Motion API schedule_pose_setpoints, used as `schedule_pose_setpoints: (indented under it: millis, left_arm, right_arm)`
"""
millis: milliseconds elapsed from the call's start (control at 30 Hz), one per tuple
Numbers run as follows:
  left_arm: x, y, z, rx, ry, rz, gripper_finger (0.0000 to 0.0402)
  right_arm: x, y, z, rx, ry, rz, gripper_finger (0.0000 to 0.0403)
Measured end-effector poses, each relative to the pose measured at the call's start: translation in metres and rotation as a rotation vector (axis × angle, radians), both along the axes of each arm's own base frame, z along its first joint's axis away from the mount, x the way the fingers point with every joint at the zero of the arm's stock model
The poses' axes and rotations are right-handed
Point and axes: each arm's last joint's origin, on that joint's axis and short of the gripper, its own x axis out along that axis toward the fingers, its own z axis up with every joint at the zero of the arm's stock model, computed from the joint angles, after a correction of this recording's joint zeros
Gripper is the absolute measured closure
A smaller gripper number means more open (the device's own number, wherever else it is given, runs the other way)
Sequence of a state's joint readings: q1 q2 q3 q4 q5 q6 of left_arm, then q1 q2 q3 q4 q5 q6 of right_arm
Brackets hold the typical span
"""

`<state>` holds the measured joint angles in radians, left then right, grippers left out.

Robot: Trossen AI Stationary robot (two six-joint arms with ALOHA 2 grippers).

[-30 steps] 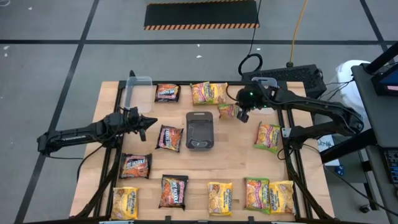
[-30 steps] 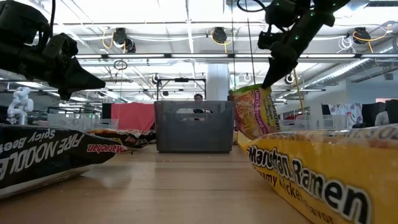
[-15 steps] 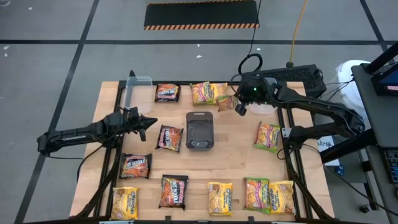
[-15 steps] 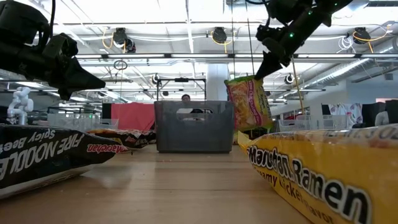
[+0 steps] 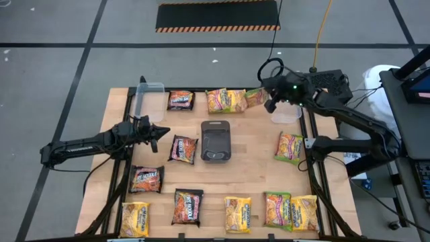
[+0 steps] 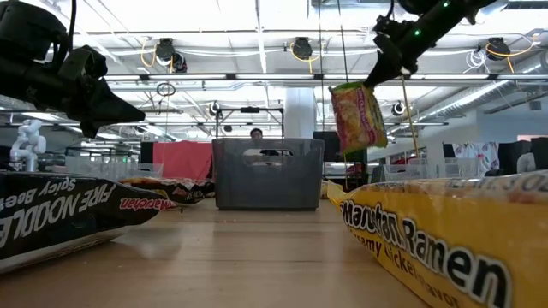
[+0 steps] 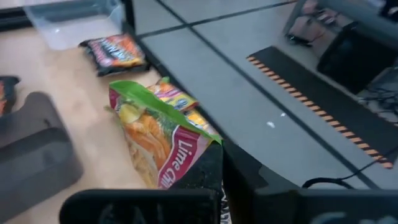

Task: Sort Maruchan noodles
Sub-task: Put the middle left green noodle pack into the right transparent bin

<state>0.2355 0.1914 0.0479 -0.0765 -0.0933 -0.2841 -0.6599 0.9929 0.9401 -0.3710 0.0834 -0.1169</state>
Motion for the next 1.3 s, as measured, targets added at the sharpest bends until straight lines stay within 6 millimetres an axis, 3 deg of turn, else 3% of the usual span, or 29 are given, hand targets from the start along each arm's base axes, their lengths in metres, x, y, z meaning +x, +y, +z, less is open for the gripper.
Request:
schedule_pose_setpoints:
  millis: [267,767,1300]
  left_arm:
    - [0.000,0.000,0.000,-0.007,-0.002,0.001,0.0396]
    - [0.000,0.000,0.000,-0.008,-0.003,0.002,0.0396]
    - [0.000,0.000,0.000,-0.007,-0.003,0.002,0.0396]
  right_arm:
    - [-0.030,0.001,0.012,-0.047,-0.009,-0.127,0.0403]
    - [-0.078,0.029,0.020,-0.048,0.041,-0.224,0.0403]
    - [-0.092,0.041,0.014,0.008,0.117,-0.255,0.0403]
